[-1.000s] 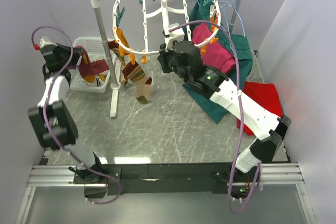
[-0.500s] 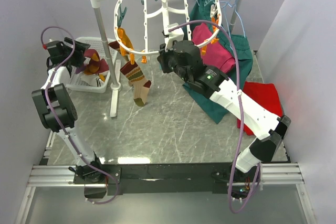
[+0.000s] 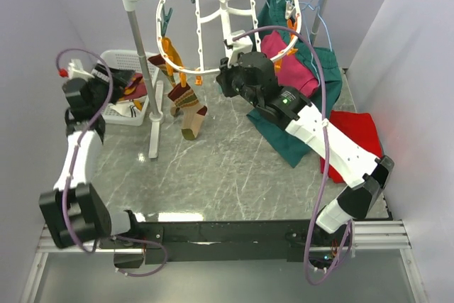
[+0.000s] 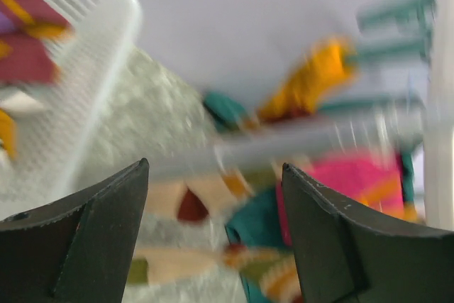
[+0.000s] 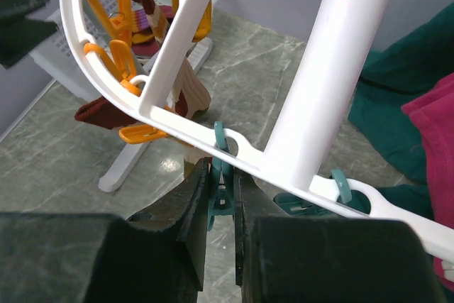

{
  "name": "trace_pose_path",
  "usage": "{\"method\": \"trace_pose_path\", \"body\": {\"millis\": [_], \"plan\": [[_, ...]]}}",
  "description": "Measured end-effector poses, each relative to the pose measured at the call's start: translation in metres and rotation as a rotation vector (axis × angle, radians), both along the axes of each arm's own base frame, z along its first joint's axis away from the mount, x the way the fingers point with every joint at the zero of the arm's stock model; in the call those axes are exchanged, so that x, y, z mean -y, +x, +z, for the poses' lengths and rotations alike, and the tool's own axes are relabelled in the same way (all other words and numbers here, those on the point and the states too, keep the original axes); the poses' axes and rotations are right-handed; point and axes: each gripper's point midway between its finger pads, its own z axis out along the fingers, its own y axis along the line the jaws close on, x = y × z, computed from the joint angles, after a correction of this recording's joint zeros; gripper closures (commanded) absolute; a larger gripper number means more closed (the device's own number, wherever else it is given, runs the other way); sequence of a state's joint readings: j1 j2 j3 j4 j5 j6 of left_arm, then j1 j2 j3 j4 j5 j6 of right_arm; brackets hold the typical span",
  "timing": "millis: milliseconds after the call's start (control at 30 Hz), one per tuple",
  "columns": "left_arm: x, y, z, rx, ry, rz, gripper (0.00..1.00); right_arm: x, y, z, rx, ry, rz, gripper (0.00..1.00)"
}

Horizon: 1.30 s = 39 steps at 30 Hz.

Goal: Remove the socks clipped to the hanger

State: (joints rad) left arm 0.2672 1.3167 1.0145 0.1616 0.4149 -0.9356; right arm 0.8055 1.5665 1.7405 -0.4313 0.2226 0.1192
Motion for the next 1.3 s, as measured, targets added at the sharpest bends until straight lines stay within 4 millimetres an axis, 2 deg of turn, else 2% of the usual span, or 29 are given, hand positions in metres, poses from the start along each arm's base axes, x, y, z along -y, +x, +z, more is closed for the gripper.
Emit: {"method": "trace_pose_path", "body": {"millis": [100, 267, 400, 467, 600, 733, 833, 1000, 1133, 1300], "plan": [[0.039, -0.024, -0.009, 0.02, 0.007, -0.087, 0.16, 0.004, -0.001, -0.001, -0.005, 0.006, 0.007, 1.0], [0.123, -0.067, -0.049, -0.007, -0.008, -0.317, 0.16, 0.016, -0.004, 0.002, -0.015, 0.037, 0.037, 1.0], [0.169, -0.103, -0.064, 0.033, 0.03, -0.47, 0.15, 0.029, -0.005, 0.006, -0.026, 0.055, 0.059, 1.0], [0.18, -0.122, -0.061, 0.104, 0.068, -0.514, 0.12, 0.033, -0.007, 0.008, -0.033, 0.064, 0.078, 1.0], [0.188, -0.152, -0.041, 0.297, 0.126, -0.547, 0.08, 0.042, -0.012, 0.013, -0.036, 0.09, 0.119, 1.0], [0.199, -0.16, -0.026, 0.401, 0.175, -0.556, 0.08, 0.056, -0.018, 0.022, -0.03, 0.121, 0.136, 1.0], [0.216, -0.166, -0.026, 0.436, 0.213, -0.581, 0.08, 0.067, -0.02, 0.029, -0.029, 0.149, 0.149, 1.0], [0.245, -0.179, -0.029, 0.477, 0.29, -0.614, 0.08, 0.074, -0.021, 0.033, -0.038, 0.176, 0.172, 1.0], [0.263, -0.176, -0.025, 0.502, 0.357, -0.609, 0.08, 0.078, -0.02, 0.027, -0.059, 0.188, 0.185, 1.0], [0.271, -0.153, -0.035, 0.463, 0.437, -0.549, 0.14, 0.084, -0.021, 0.028, -0.067, 0.212, 0.195, 1.0]]}}
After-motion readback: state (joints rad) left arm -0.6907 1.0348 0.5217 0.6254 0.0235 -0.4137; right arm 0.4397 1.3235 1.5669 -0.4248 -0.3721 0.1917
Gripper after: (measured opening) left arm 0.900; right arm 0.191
